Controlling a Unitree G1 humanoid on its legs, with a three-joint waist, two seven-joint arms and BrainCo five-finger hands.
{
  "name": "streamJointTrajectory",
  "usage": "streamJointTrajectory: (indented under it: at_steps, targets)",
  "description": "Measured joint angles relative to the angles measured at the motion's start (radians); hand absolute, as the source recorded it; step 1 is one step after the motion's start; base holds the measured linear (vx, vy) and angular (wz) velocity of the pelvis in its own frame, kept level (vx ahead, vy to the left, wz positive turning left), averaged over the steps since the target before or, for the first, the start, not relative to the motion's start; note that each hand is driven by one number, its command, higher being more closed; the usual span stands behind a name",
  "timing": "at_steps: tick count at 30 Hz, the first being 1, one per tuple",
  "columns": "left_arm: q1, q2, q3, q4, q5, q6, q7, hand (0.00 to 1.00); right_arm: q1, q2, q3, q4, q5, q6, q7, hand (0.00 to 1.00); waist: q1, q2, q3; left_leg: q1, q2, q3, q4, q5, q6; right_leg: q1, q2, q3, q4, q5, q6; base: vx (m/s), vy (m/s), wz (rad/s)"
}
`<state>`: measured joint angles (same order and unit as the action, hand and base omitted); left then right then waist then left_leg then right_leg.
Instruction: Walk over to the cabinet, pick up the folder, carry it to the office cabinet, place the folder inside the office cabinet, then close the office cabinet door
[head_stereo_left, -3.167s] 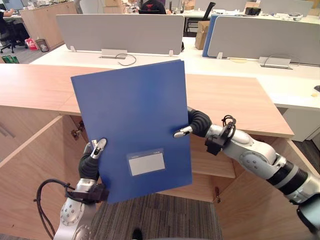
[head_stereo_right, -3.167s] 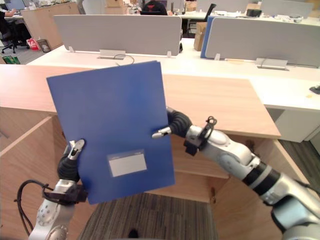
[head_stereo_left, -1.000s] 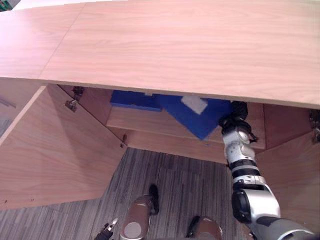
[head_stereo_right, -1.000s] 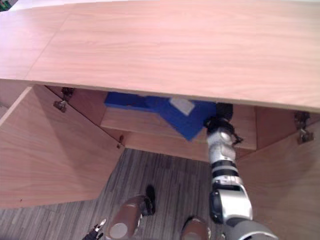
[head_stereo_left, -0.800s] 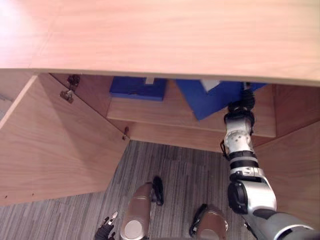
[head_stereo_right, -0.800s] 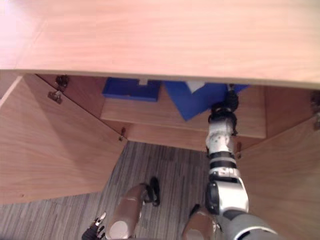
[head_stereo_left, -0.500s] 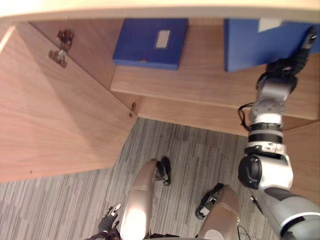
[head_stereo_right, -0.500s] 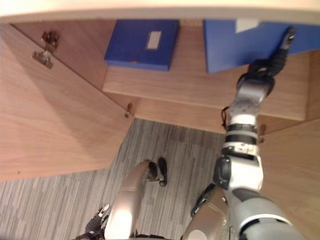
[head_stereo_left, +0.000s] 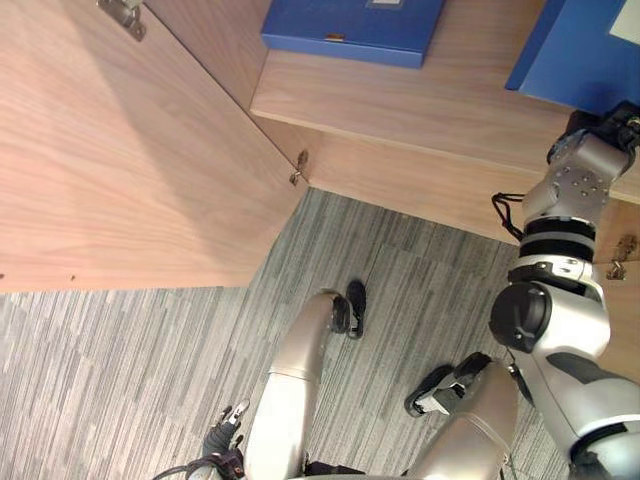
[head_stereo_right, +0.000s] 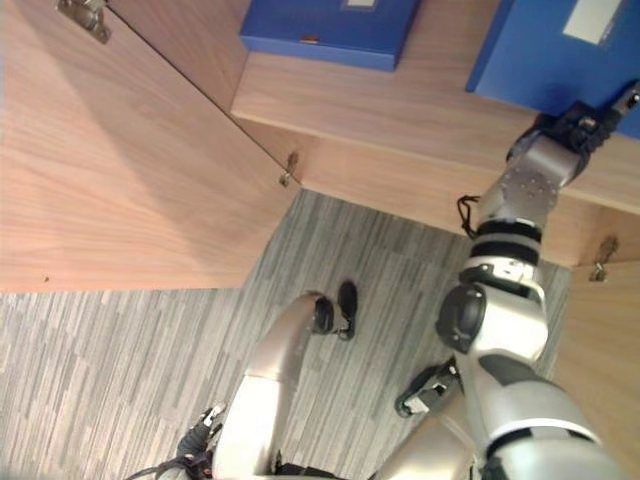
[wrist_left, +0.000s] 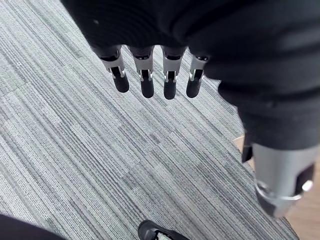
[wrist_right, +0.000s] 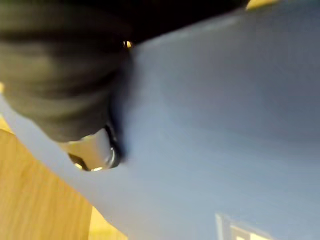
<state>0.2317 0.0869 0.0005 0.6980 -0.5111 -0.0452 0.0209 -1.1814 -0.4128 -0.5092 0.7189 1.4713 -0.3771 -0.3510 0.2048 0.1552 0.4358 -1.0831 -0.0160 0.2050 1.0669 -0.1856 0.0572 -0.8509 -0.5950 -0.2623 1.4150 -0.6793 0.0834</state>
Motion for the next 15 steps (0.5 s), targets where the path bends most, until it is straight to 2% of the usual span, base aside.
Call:
streamJointTrajectory:
  at_steps: [7, 12, 15]
  targets:
    - [0.000, 0.004, -0.015, 0.002, 0.000, 0.009, 0.024, 0.00, -0.012, -0.006, 0.021, 0.025, 0.004, -0.001, -0.027, 0.00, 0.000, 0.003, 0.001, -0.003, -0.008, -0.006, -0.020, 0.015, -0.015, -0.003, 0.000, -0.004, -0.003, -0.001, -0.001, 0.03, -0.048, 0.06]
    - [-0.011, 0.004, -0.011, 0.018, 0.000, 0.009, 0.030, 0.00, -0.012, -0.010, 0.021, 0.032, -0.024, 0.004, -0.038, 0.00, -0.002, 0.002, 0.002, -0.010, -0.014, -0.012, -0.027, 0.024, -0.005, -0.004, 0.000, -0.008, -0.007, -0.001, -0.001, 0.06, -0.055, 0.06]
    - [-0.023, 0.004, -0.004, 0.038, -0.001, 0.009, 0.031, 0.00, -0.012, -0.016, 0.032, 0.048, -0.122, 0.048, -0.046, 0.00, -0.003, 0.001, 0.002, -0.011, -0.015, -0.013, -0.029, 0.028, -0.002, -0.004, 0.001, -0.008, -0.009, 0.000, -0.001, 0.06, -0.056, 0.01]
